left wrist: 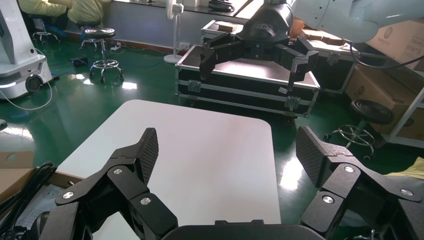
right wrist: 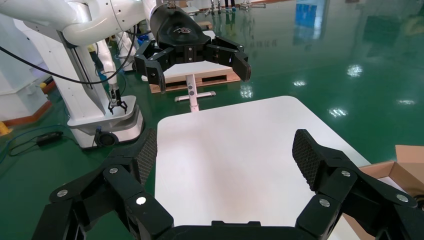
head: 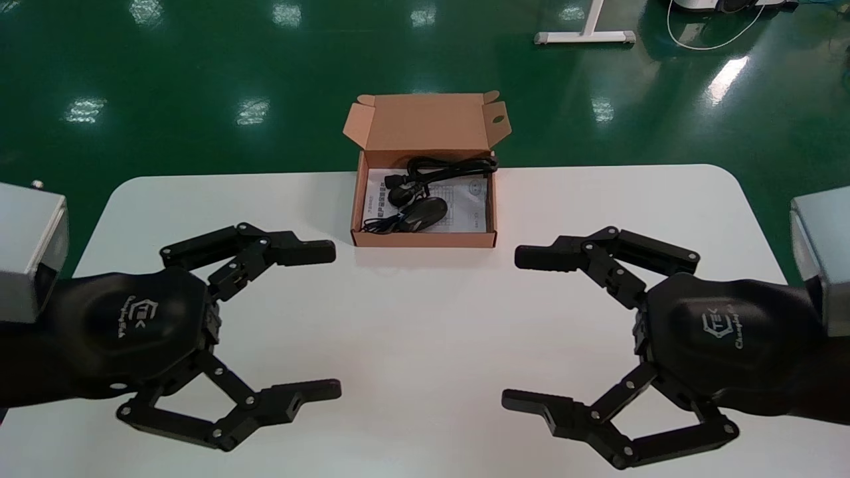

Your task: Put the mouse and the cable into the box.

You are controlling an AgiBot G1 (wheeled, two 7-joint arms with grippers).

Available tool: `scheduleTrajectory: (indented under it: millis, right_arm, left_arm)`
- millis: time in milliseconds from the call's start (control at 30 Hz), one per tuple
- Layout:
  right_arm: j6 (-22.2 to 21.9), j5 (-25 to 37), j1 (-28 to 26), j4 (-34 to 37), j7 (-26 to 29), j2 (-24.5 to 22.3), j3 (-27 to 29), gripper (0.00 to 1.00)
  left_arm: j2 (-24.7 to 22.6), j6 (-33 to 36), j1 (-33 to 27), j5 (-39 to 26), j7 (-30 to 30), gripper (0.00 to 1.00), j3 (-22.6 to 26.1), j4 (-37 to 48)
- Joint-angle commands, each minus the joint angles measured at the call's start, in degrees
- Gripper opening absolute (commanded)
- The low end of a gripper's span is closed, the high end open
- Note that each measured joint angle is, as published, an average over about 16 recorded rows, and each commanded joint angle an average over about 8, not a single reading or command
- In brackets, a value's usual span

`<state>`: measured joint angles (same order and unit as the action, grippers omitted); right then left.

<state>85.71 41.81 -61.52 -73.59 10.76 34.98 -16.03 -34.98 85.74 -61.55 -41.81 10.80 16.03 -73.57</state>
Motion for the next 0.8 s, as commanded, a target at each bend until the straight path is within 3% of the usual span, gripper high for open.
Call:
scheduleTrajectory:
  millis: [33,800]
  right_arm:
    - [-0.01,0.01,-0.01,0.02,-0.01,0.01,0.01,1.0]
    - [-0.07,0.06,-0.07,0.11,-0.08,0.07,0.01,1.0]
  left_arm:
    - [-0.01,-0.01,-0.01,-0.01,-0.01,1.0,0.0,0.01]
    - [-0.03,-0.06,-0.01,-0.04,-0.07,1.0,0.0,0.04]
